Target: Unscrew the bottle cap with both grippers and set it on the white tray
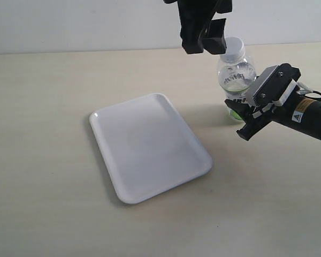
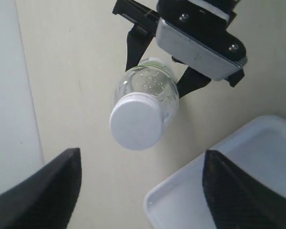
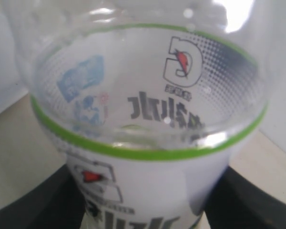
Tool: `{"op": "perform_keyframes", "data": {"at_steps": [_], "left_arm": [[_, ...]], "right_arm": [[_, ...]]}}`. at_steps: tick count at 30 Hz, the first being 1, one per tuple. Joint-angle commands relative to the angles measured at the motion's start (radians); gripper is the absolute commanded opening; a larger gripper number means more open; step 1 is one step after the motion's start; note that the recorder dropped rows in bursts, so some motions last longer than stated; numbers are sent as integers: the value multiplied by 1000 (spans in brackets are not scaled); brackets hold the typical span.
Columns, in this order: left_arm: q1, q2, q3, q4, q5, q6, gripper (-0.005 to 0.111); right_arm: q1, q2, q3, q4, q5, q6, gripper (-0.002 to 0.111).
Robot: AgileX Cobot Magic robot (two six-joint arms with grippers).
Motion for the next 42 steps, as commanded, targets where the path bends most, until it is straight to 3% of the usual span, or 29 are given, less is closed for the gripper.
{"op": "perform_keyframes", "data": {"at_steps": [1, 9, 14, 31, 38, 42], "left_arm": [[-5, 12, -2, -5, -19, 129, 69], [-7, 46, -2, -7, -70, 287, 69], [-7, 67, -2, -8, -141, 287, 69], [-7, 105, -2, -12, -138, 281, 68], [-7, 105, -2, -12, -123, 278, 43], [-7, 105, -2, -13, -110, 278, 35]], "right_arm": [[-4, 13, 7, -14, 108, 1, 0], [-4, 13, 7, -14, 108, 1, 0], [-4, 13, 7, -14, 108, 1, 0], [-4, 13, 7, -12, 108, 1, 0], [-4, 13, 7, -12, 108, 1, 0], [-4, 13, 7, -10, 108, 1, 0]]}}
